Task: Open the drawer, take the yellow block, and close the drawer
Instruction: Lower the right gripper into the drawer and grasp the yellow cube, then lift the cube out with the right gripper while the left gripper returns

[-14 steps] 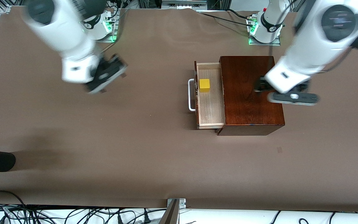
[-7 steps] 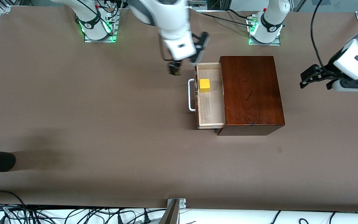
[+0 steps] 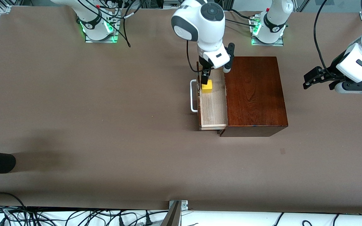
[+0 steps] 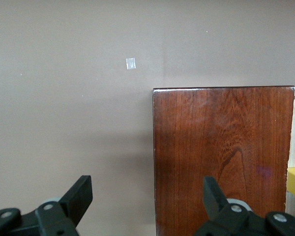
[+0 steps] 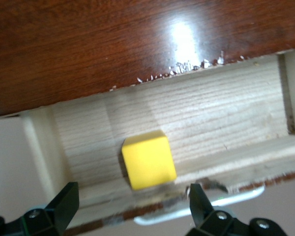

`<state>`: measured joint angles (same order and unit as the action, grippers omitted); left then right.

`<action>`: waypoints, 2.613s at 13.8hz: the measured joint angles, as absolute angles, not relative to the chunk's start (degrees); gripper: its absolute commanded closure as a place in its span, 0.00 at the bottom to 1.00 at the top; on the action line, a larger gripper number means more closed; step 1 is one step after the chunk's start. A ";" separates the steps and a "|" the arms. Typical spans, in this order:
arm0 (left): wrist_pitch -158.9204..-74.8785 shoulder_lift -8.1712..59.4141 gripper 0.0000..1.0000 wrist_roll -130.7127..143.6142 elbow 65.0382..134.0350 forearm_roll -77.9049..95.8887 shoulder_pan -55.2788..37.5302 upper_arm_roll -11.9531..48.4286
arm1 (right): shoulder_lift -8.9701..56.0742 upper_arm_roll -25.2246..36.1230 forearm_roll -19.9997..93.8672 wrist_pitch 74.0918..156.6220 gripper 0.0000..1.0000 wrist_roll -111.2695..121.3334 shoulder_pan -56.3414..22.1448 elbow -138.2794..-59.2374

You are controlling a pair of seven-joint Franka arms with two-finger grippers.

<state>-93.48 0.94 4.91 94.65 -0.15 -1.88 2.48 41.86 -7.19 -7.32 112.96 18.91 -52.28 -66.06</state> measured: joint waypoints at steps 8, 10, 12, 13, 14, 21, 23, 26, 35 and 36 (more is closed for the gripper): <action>-93.63 0.91 0.00 3.39 94.65 -0.15 -2.17 2.78 | 45.44 -7.14 -12.17 116.25 0.00 29.24 -52.80 -65.54; -93.64 0.91 0.00 3.18 94.64 -0.15 -2.19 2.84 | 45.62 -7.14 -13.01 116.25 0.00 29.44 -52.84 -65.53; -93.65 0.91 0.00 3.14 94.64 -0.15 -2.24 2.90 | 46.09 -7.14 -13.15 116.25 0.00 29.50 -53.02 -65.53; -93.65 0.91 0.00 3.14 94.64 -0.15 -2.24 2.90 | 46.42 -7.14 -13.18 116.25 0.00 29.50 -53.07 -65.53; -93.65 0.91 0.00 3.14 94.64 -0.15 -2.24 2.90 | 46.75 -7.14 -13.20 116.25 0.00 29.50 -53.10 -65.51; -93.65 0.91 0.00 3.13 94.63 -0.15 -2.26 2.90 | 47.83 -7.05 -13.44 117.56 0.92 29.53 -53.16 -65.50; -93.65 0.91 0.00 3.14 94.63 -0.15 -2.32 2.96 | 47.86 -7.02 -13.49 117.87 1.00 29.53 -53.20 -65.48; -93.65 0.91 0.00 3.14 94.63 -0.15 -2.43 3.01 | 47.86 -6.87 -13.53 117.88 1.00 29.53 -53.23 -65.31; -93.65 0.90 0.00 3.14 94.60 -0.15 -2.50 3.01 | 43.39 -5.90 -11.85 108.52 1.00 23.37 -53.12 -55.39; -93.65 0.90 0.00 3.14 94.60 -0.15 -2.51 3.01 | 41.57 -5.16 -11.78 106.51 1.00 20.69 -52.76 -55.02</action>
